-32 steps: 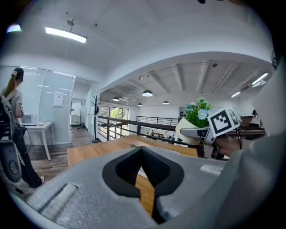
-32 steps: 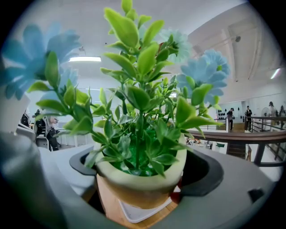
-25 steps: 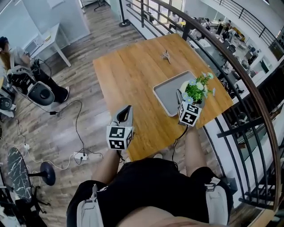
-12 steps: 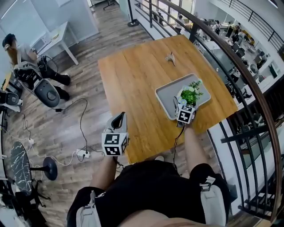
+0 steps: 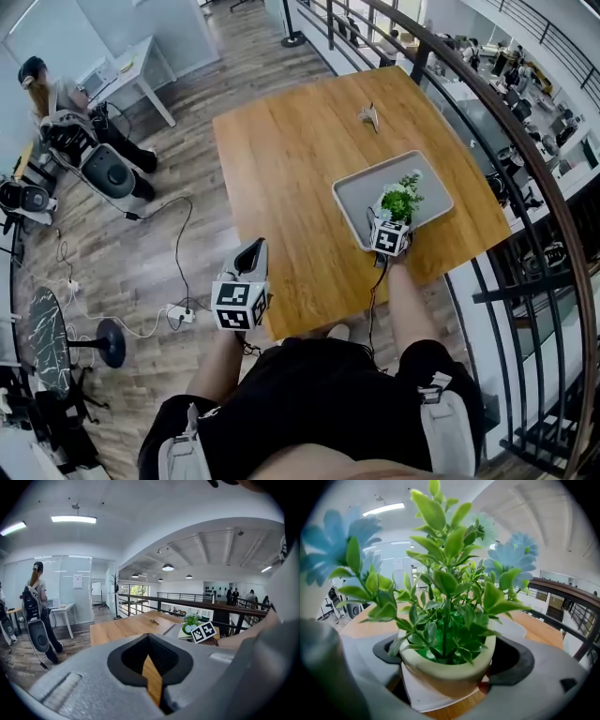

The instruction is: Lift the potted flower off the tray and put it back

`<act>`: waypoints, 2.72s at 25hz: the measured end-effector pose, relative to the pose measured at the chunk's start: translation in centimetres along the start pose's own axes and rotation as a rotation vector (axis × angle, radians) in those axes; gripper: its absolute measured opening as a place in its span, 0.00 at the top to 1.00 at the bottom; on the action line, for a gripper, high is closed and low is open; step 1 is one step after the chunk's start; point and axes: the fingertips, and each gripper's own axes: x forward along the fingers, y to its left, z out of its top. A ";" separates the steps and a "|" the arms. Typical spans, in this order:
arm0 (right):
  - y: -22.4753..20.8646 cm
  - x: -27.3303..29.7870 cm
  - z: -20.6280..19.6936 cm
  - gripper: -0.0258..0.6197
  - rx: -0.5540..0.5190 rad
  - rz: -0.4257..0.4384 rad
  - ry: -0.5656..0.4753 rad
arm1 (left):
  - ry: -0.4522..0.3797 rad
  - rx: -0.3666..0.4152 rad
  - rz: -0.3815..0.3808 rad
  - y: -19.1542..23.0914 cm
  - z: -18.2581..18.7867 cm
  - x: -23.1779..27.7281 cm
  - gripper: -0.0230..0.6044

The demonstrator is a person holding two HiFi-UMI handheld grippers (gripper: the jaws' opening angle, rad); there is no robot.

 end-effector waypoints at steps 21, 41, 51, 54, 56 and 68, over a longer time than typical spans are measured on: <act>-0.3 0.4 -2.5 0.11 0.004 -0.016 0.024 | 0.002 -0.036 -0.063 -0.8 1.0 2.7 0.94; 1.6 -24.4 14.4 0.97 0.047 -0.153 -0.519 | -0.067 -0.015 -0.343 -4.6 2.3 5.4 0.94; 2.8 -30.3 12.2 0.97 0.063 -0.209 -0.545 | -0.102 0.033 -0.428 -7.0 2.5 4.2 0.94; 3.4 -30.7 11.8 0.97 0.075 -0.192 -0.549 | -0.105 0.033 -0.426 -6.6 2.5 3.9 0.94; 3.6 -30.8 11.8 0.97 0.072 -0.190 -0.552 | -0.104 0.036 -0.425 -6.5 2.4 3.7 0.94; 4.5 -31.5 12.6 0.97 0.072 -0.180 -0.557 | -0.121 0.040 -0.423 -5.8 3.3 3.1 0.94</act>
